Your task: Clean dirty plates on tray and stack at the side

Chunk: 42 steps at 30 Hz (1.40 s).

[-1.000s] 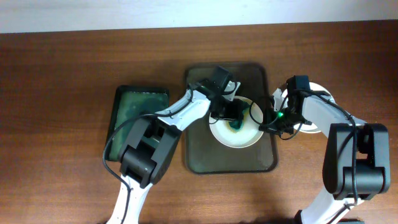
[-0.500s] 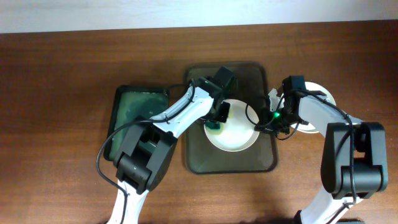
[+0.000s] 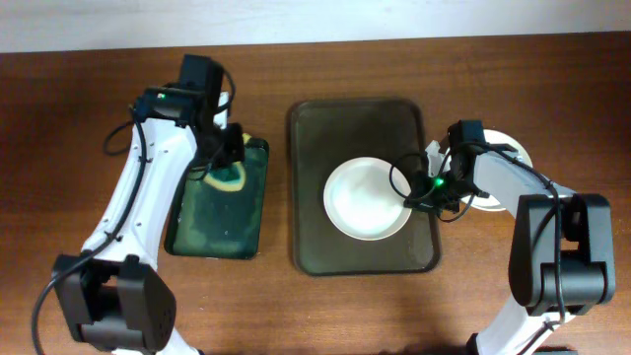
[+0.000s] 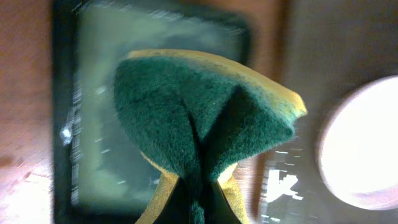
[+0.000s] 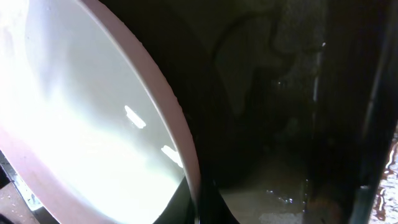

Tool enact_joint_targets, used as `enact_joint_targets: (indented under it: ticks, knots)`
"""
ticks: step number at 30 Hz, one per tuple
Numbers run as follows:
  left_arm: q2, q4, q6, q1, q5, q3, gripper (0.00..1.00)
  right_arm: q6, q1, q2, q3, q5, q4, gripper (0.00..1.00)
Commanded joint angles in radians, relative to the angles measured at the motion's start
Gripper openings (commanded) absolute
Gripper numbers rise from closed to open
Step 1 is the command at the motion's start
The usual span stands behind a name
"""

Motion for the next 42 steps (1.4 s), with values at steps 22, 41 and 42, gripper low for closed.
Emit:
enact_joint_targets:
  ticks: [22,41,42]
  knots:
    - [-0.494,0.166,0.085,0.056,-0.01,-0.249,0.99,0.129,0.386,-0.494,0.002,0.795,-0.048,0.04]
    - [-0.494,0.166,0.085,0.055,-0.01,-0.249,0.99,0.135,0.989,-0.502,0.002,1.802,-0.106,0.04]
    - [-0.494,0.166,0.085,0.055,-0.01,-0.249,0.99,0.135,0.989,-0.502,0.002,1.802,-0.106,0.04]
